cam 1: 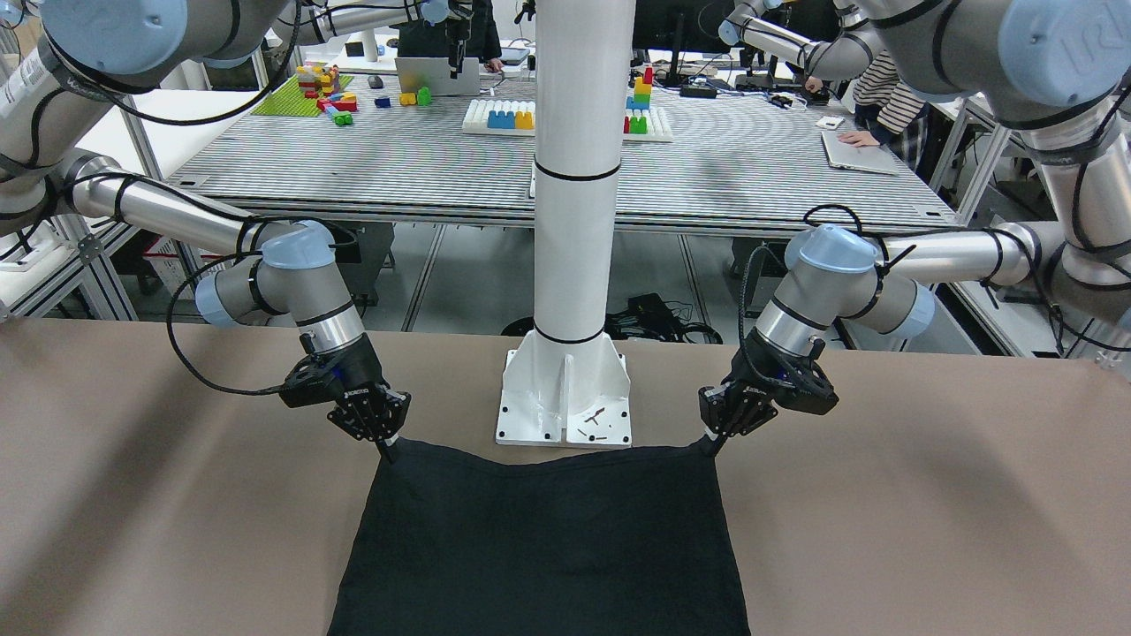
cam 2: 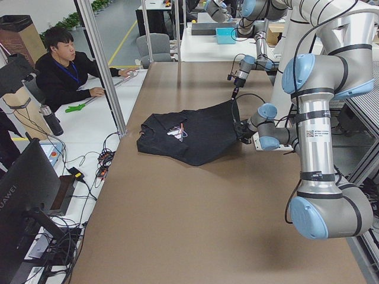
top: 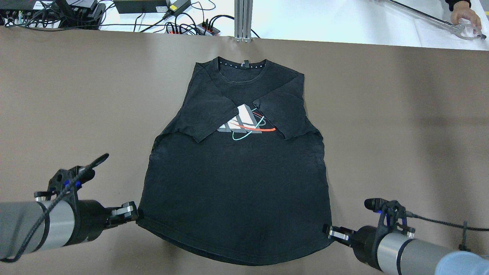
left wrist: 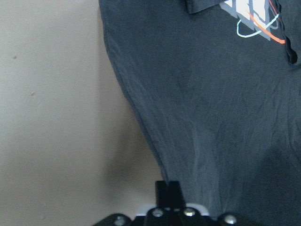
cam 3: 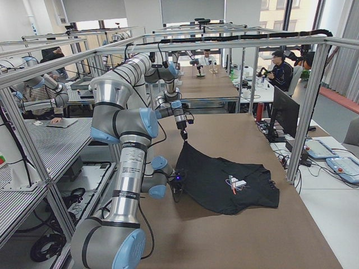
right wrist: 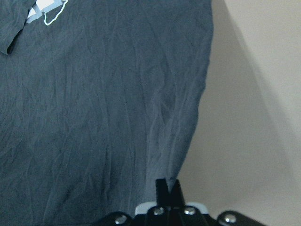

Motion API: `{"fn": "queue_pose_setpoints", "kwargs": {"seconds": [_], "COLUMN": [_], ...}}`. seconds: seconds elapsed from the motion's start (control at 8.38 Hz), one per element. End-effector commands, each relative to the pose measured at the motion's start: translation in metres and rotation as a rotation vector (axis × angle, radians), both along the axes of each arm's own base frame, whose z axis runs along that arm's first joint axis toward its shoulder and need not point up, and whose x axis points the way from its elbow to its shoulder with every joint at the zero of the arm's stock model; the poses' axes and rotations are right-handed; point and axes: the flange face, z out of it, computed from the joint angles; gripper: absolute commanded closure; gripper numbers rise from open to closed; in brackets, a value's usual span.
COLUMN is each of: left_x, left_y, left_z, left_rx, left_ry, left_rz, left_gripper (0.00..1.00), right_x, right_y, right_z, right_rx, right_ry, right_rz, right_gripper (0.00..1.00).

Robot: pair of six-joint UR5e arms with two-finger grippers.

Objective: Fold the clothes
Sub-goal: 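Lift the hem with both grippers and fold it toward the collar, then release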

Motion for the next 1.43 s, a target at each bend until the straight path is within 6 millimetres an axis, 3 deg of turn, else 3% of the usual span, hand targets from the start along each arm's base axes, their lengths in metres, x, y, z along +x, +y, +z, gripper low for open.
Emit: {"fn": "queue_pose_setpoints", "kwargs": {"seconds": [0.0, 0.12, 0.24, 0.48, 0.6, 0.72, 0.84, 1.07, 1.19, 1.31], "left_x": [-0.046, -0.057, -0.064, -0.07, -0.07, -0.069, -0.069, -0.068, -0.077, -0.088], "left_y": [-0.051, -0.043, -0.019, 0.064, 0.083, 0.084, 0.067, -0.003, -0.034, -0.065], "left_z": [-0.053, -0.057, -0.062, -0.071, -0.074, -0.072, -0.066, -0.036, -0.03, -0.021], "left_rx": [-0.013, -0.009, -0.012, 0.001, 0.006, 0.003, 0.0, -0.022, -0.007, -0.023], "left_ry": [-0.001, 0.03, 0.06, 0.099, 0.108, 0.101, 0.078, -0.003, -0.023, -0.044], "left_rz": [0.169, 0.266, 0.348, 0.559, 0.612, 0.611, 0.548, 0.344, 0.27, 0.189], "left_gripper": [1.0, 1.0, 1.0, 1.0, 1.0, 1.0, 1.0, 1.0, 1.0, 1.0], "right_x": [0.042, 0.052, 0.059, 0.078, 0.079, 0.079, 0.081, 0.1, 0.1, 0.093], "right_y": [-0.042, -0.025, -0.004, 0.061, 0.073, 0.074, 0.066, 0.015, -0.013, -0.042], "right_z": [-0.032, -0.043, -0.049, -0.055, -0.053, -0.053, -0.047, -0.041, -0.031, -0.006], "right_rx": [0.009, -0.012, -0.038, -0.06, -0.067, -0.068, -0.076, -0.11, -0.123, -0.156], "right_ry": [0.019, -0.026, -0.055, -0.053, -0.042, -0.041, -0.018, 0.032, 0.042, 0.076], "right_rz": [-0.185, -0.321, -0.438, -0.616, -0.653, -0.657, -0.618, -0.434, -0.359, -0.303], "right_gripper": [1.0, 1.0, 1.0, 1.0, 1.0, 1.0, 1.0, 1.0, 1.0, 1.0]}}
